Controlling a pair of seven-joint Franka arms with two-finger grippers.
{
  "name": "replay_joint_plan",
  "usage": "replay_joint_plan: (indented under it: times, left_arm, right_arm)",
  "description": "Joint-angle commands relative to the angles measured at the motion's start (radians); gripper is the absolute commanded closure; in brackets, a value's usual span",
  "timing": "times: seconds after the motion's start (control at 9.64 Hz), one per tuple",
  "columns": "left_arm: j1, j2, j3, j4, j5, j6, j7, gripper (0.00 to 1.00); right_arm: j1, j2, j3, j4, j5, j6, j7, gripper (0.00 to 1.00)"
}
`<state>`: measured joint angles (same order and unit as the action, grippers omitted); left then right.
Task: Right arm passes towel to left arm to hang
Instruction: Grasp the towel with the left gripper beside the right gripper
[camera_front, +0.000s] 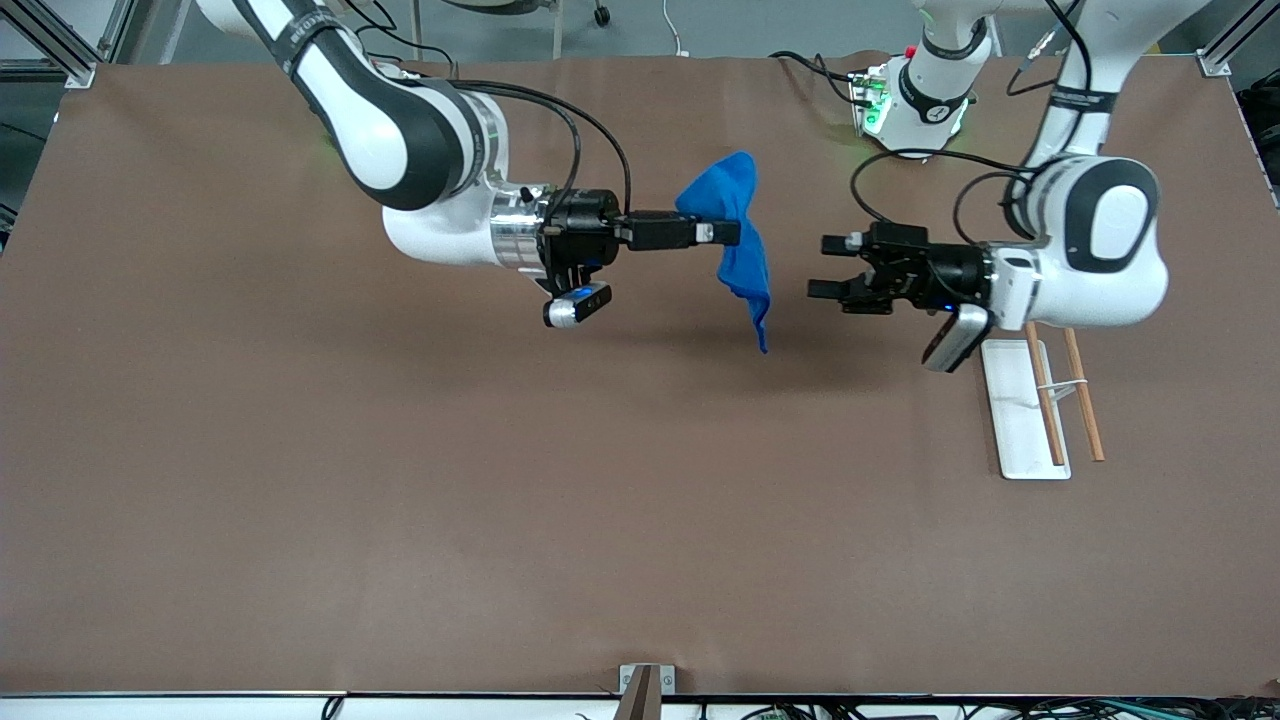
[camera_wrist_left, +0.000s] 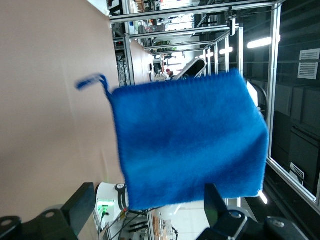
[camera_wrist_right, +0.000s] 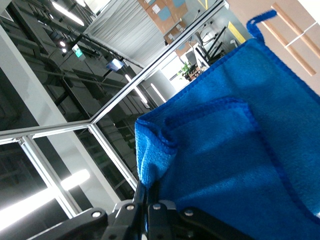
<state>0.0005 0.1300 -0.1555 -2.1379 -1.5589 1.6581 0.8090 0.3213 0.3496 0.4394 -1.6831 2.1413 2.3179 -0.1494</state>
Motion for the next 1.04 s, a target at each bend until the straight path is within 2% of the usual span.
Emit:
replay_joint_plan:
  times: [0.0, 0.21, 0.41, 0.52, 0.62, 0.73, 0.83, 0.93]
  left_arm:
    - [0.003, -0.012, -0.068, -0.073, -0.102, 0.122, 0.094, 0.04]
    - [0.004, -0.012, -0.11, -0.095, -0.197, 0.173, 0.174, 0.05]
    - [0.003, -0.007, -0.116, -0.112, -0.288, 0.173, 0.255, 0.07]
    - [0.006, -0.006, -0.128, -0.115, -0.305, 0.173, 0.266, 0.12]
    - [0.007, -0.009, -0.128, -0.128, -0.305, 0.172, 0.28, 0.32]
    - [0.007, -0.009, -0.128, -0.129, -0.305, 0.172, 0.295, 0.64]
    - [0.01, -0.013, -0.128, -0.131, -0.305, 0.172, 0.297, 0.84]
    - [0.012, -0.015, -0.128, -0.134, -0.305, 0.172, 0.297, 0.96]
  right_arm:
    - [0.019, 0.049, 0.007, 0.068, 0.028, 0.04, -0.048, 1.0]
    - [0.028, 0.049, 0.007, 0.065, 0.031, 0.041, -0.079, 1.0]
    - [0.028, 0.049, 0.007, 0.066, 0.031, 0.043, -0.081, 1.0]
    - [0.03, 0.049, 0.007, 0.065, 0.031, 0.047, -0.081, 1.0]
    - [0.03, 0.048, 0.007, 0.063, 0.029, 0.055, -0.082, 1.0]
    - [0.03, 0.049, 0.007, 0.06, 0.028, 0.055, -0.093, 1.0]
    - [0.03, 0.048, 0.007, 0.059, 0.028, 0.057, -0.104, 1.0]
    - [0.024, 0.048, 0.031, 0.06, 0.031, 0.058, -0.104, 1.0]
